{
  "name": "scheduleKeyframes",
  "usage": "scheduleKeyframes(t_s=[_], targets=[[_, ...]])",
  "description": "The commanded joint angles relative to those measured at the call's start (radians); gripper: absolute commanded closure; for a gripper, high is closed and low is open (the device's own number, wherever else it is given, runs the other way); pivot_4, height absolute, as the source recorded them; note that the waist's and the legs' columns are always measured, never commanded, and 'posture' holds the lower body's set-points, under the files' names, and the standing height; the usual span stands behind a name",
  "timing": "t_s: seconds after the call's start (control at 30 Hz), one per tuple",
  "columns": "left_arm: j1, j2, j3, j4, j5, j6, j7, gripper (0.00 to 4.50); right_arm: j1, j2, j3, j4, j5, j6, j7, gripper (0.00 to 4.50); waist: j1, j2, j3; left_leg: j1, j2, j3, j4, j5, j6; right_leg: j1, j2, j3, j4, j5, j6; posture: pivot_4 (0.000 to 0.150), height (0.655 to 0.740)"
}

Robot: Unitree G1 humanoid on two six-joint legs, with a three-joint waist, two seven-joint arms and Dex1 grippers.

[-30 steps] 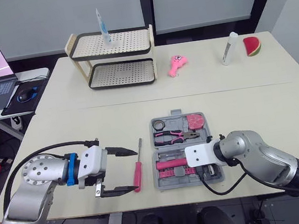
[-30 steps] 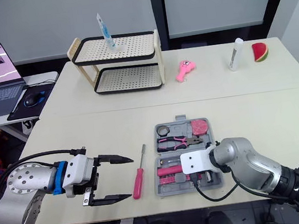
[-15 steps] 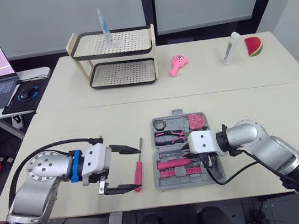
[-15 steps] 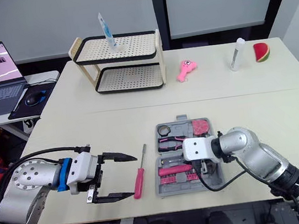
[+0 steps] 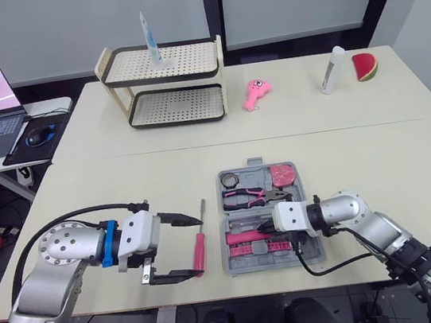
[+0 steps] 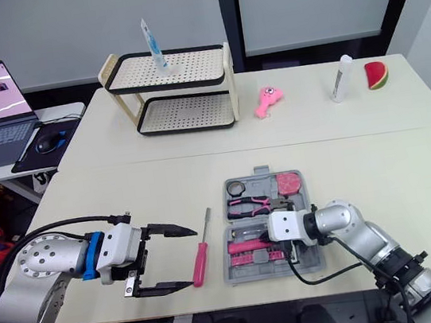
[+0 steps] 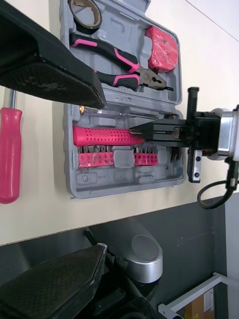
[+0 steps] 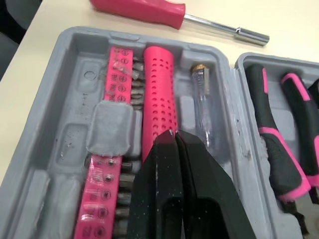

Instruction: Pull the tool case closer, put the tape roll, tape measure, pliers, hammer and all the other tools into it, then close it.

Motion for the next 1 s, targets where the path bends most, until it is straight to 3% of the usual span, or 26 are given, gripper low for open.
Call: scheduleKeyframes(t_s=[0.03, 0.3, 0.57, 0.7, 0.83, 1.0], targets=[[0.002, 0.015, 0.023, -0.019, -0.004, -0.013, 0.000, 0.00, 0.014, 0.013, -0.003, 0.041, -0.001, -0.035, 0.002, 4.49, 0.000, 0.000, 0.000, 0.000, 0.000, 0.000, 0.000, 0.000, 0.000, 0.000, 0.000, 0.000, 0.000, 0.000, 0.000, 0.150, 0.7400], [-0.008, 0.013, 0.017, -0.015, -0.003, -0.013, 0.001, 0.00, 0.018, 0.015, 0.016, 0.224, -0.069, -0.189, -0.028, 4.49, 0.000, -0.001, -0.001, 0.003, 0.000, 0.000, 0.000, 0.000, 0.000, 0.003, 0.000, 0.000, 0.000, 0.000, 0.000, 0.150, 0.7400], [0.002, 0.014, 0.020, -0.028, -0.002, -0.006, 0.013, 0.00, 0.014, 0.017, 0.013, 0.284, -0.070, -0.231, -0.033, 4.49, 0.001, -0.002, -0.003, 0.006, 0.001, 0.000, -0.001, 0.000, 0.000, 0.005, 0.001, 0.000, 0.000, 0.000, 0.000, 0.150, 0.7400], [0.007, 0.014, 0.035, -0.025, -0.008, 0.005, 0.033, 0.00, 0.010, 0.022, -0.031, 0.175, -0.001, -0.166, -0.019, 4.49, 0.001, -0.002, -0.003, 0.007, 0.001, 0.000, -0.001, 0.000, 0.000, 0.006, 0.001, 0.000, 0.000, 0.000, 0.000, 0.150, 0.7400], [0.018, 0.041, 0.124, 0.009, -0.099, 0.148, 0.072, 0.00, 0.000, -0.059, -0.156, -0.150, 0.214, 0.096, 0.060, 4.49, 0.002, -0.001, -0.001, 0.002, 0.001, 0.000, 0.001, 0.000, 0.000, 0.001, 0.000, 0.001, 0.002, 0.000, 0.000, 0.150, 0.7400], [0.022, 0.105, 0.194, 0.108, -0.082, 0.166, 0.051, 0.00, 0.033, -0.240, -0.290, -0.307, 0.351, 0.261, 0.164, 3.55, 0.004, -0.001, -0.001, 0.000, 0.001, -0.001, 0.000, -0.001, 0.001, 0.000, 0.000, 0.000, 0.001, 0.000, 0.000, 0.150, 0.7400]])
